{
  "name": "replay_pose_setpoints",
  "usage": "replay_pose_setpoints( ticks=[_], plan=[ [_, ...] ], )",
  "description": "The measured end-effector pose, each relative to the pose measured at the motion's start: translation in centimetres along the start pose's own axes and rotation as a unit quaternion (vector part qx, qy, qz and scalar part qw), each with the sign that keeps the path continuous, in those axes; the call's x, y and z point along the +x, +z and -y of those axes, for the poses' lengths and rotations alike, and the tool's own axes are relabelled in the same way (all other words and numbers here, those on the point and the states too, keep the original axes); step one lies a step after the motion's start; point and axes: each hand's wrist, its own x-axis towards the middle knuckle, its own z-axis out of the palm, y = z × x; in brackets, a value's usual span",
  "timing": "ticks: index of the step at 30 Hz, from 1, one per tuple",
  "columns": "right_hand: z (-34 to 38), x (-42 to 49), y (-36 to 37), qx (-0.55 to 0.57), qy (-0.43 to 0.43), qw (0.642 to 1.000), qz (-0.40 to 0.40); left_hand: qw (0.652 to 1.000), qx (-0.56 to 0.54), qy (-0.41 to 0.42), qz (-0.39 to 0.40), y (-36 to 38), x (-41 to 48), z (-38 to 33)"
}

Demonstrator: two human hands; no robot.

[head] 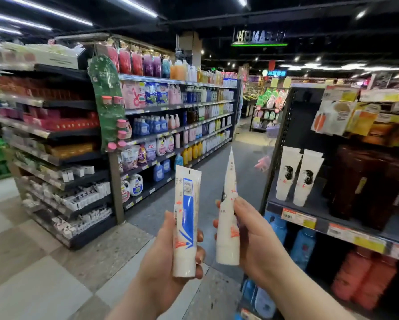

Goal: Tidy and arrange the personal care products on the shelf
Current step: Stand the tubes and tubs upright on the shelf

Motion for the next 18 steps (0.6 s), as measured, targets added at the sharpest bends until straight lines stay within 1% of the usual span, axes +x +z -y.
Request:
replay_pose_setpoints(
  ticks=[3,8,10,14,17,18],
  plan=[
    [0.3,2.2,-0.4,-0.038,0.009,0.999,-0.014,1.000,0.012,-0.015,0.002,-0.5,2.1,-0.5],
    [2.3,7.0,-1.9,-0.086,-0.043,0.995,-0.040,0.999,0.025,-0.015,0.027,-0.4,7.0,-1.8],
    [3.8,9.4,-2.7,-0.103,-0.069,0.991,-0.044,0.999,0.030,-0.002,0.032,-0.5,9.5,-2.4],
    [8.1,14.2,-4.4,-0.087,-0.110,0.989,-0.048,0.996,0.074,0.053,0.025,0.6,15.0,-2.9],
    [12.3,17.2,-6.1,-0.135,-0.120,0.981,-0.076,0.991,0.103,0.079,0.030,2.7,19.6,-3.2],
    [13.8,17.9,-6.8,-0.162,-0.138,0.974,-0.077,0.989,0.113,0.085,0.038,3.5,21.1,-3.3]
  ],
)
